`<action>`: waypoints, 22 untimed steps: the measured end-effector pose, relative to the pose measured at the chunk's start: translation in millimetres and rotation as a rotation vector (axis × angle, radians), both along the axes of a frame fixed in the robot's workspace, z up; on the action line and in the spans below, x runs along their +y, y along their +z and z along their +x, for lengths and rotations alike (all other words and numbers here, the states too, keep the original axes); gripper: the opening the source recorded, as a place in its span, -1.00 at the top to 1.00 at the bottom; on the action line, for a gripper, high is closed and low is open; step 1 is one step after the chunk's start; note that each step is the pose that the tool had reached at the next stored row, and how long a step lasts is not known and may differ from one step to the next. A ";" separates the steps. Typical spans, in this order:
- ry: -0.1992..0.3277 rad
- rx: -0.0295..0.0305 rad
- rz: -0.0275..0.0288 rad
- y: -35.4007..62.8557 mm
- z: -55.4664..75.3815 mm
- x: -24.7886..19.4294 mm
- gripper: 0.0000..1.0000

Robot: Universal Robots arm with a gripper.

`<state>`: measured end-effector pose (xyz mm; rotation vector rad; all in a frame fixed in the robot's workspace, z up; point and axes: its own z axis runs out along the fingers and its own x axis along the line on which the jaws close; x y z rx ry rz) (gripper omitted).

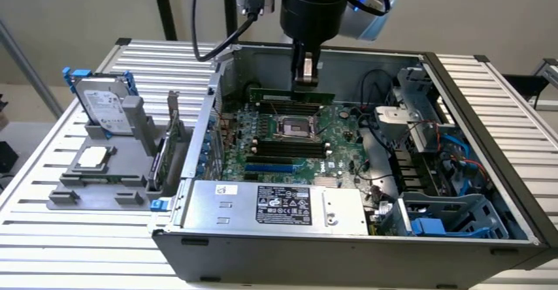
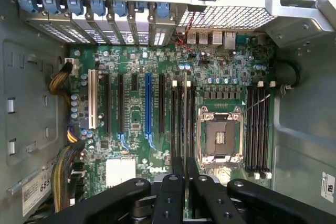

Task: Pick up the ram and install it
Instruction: 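Insert the ram into the slot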

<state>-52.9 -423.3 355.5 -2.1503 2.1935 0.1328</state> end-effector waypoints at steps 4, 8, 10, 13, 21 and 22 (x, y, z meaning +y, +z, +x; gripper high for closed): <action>0.000 0.0000 -0.0036 -7.0 -0.2 8.3 0.73; 0.000 0.0001 -0.0310 -10.9 -0.3 14.6 0.73; 0.000 0.0000 -0.0517 -12.4 -0.3 17.1 0.73; 0.000 0.0000 -0.0751 -15.1 -0.3 21.6 0.73; -0.002 0.0001 -0.0835 -28.7 -0.3 28.8 0.73; -0.003 0.0002 -0.0837 -30.5 -0.3 28.8 0.73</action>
